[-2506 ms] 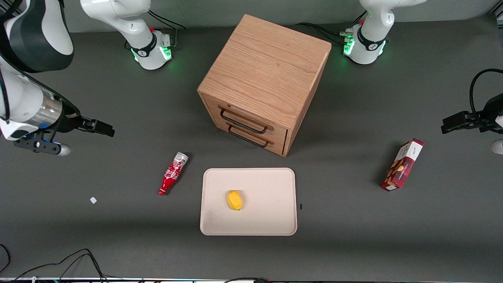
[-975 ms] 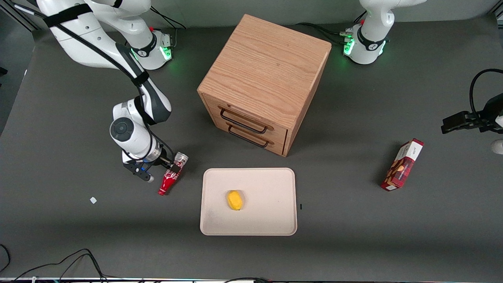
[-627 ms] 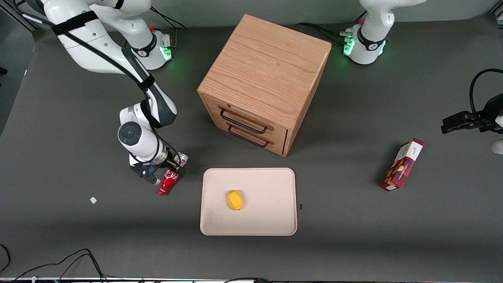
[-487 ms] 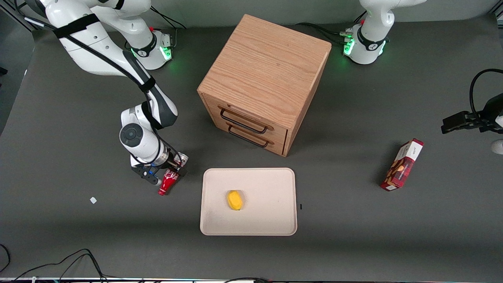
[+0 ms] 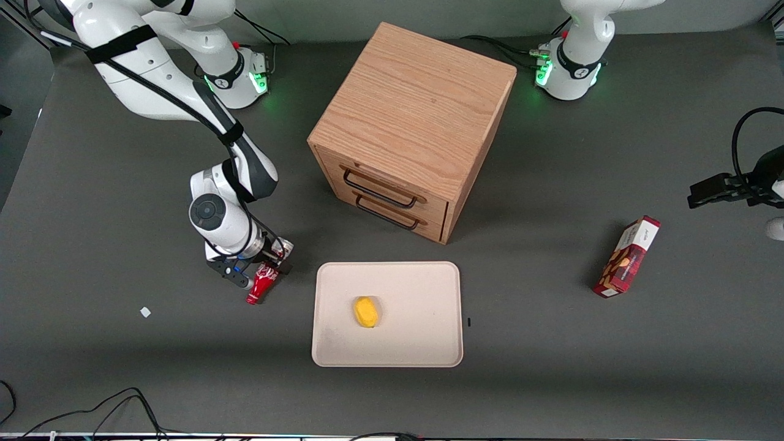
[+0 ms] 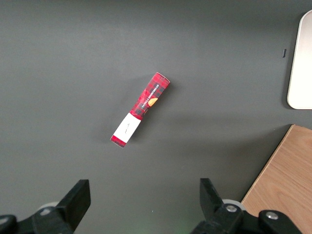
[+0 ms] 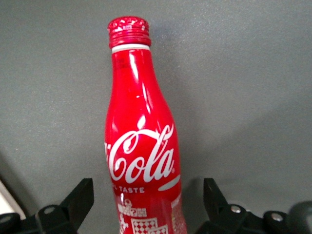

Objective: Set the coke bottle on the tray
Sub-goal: 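Close the right gripper around the bottle's body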

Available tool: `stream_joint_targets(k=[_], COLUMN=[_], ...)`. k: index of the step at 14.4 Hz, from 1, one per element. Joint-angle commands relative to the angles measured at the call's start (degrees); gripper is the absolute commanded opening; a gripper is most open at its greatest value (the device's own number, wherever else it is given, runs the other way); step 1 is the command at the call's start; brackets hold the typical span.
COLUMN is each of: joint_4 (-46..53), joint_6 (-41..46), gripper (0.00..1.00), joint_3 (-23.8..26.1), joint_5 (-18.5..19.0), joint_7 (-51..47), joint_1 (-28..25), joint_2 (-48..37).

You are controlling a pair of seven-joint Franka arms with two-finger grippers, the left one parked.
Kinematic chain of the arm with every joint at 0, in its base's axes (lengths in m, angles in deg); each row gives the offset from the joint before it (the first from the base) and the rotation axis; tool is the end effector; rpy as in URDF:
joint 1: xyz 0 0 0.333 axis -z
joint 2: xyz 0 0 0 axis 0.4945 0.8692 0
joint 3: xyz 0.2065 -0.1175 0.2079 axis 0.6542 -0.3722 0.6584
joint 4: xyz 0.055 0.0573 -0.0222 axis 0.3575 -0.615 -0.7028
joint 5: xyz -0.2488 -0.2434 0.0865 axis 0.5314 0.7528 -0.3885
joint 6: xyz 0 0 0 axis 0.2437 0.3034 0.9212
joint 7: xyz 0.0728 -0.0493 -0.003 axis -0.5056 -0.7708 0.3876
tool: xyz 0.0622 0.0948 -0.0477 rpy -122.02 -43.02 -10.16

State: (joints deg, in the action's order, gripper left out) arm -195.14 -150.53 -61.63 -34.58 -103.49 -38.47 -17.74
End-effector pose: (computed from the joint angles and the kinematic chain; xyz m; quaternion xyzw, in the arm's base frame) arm 0.5612 0.1634 0.1948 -0.9600 0.2796 -0.0146 0.0103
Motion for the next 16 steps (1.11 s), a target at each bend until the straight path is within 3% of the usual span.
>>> stream_joint_targets(k=[1, 2, 3, 4, 6, 13, 16], joint_4=[1.04, 0.96, 0.78, 0.52, 0.52, 0.43, 1.04], joint_6=[-0.77, -0.77, -0.77, -1.03, -1.21, -1.04, 3.42], gripper=[1.00, 0.93, 0.24, 0.00, 0.00, 0.00, 0.00], joint_3=[-0.29, -0.29, -0.29, -0.29, -0.29, -0.29, -0.11], joint_5=[2.31, 2.74, 3.36, 3.97, 5.47, 5.47, 5.39], joint_7=[-2.28, -2.28, -2.72, -3.59, -4.56, -4.66, -3.69], joint_1=[-0.40, -0.40, -0.49, -0.49, -0.49, -0.49, 0.04], joint_2=[1.27, 1.18, 1.09, 0.83, 0.92, 0.30, -2.76])
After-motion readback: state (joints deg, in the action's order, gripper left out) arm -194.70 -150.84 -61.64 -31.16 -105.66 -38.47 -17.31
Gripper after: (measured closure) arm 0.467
